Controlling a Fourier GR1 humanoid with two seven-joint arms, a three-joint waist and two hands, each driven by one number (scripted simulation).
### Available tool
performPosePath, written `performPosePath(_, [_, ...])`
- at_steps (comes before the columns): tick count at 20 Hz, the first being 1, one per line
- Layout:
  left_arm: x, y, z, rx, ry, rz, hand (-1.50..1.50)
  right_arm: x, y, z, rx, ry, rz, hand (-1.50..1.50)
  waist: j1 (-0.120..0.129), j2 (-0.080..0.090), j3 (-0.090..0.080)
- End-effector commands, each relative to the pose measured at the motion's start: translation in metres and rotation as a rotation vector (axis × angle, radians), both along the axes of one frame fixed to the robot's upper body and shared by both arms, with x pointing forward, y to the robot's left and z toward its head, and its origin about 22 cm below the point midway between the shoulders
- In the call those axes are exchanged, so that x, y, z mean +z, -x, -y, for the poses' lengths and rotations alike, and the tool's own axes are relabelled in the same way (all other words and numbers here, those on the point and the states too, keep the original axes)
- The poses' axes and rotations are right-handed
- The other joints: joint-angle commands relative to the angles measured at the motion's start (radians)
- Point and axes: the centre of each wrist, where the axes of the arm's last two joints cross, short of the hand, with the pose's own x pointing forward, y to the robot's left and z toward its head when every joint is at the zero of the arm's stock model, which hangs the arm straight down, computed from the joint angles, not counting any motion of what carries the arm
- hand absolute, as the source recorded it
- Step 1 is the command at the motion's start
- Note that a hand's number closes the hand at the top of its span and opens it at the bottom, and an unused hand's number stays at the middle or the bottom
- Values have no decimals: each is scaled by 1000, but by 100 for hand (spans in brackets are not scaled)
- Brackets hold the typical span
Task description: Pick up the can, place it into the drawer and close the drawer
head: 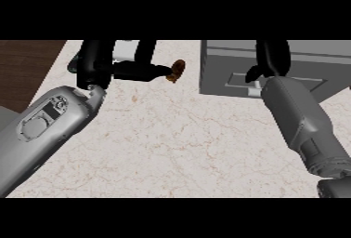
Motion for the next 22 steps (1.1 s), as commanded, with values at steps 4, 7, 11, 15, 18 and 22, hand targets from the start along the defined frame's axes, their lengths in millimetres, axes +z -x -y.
performPosePath(4, [-12, 8, -9, 0, -1, 14, -150, 38, -17, -29, 66, -65, 28, -150, 19, 11, 2])
performPosePath(7, [-14, 14, -6, -4, 1, 0, -150, 28, -14, -30, 95, -171, 58, -150, 19, 7, 4])
performPosePath(11, [-19, 17, -8, 2, -7, 13, -150, 35, -15, -41, 154, -336, 88, -150, 13, 4, 6])
performPosePath(15, [-20, 22, -21, 6, 15, -11, -150, 38, -16, -34, 197, -475, 110, -150, 2, -5, 5])
performPosePath(18, [-22, 14, -21, 33, 15, 14, -150, 38, -16, -56, 241, -577, 106, -150, -20, 1, 4])
performPosePath(22, [-35, 18, -29, 41, 5, -6, -150, 55, -21, -67, 281, -802, 76, -150, -29, -4, 3])
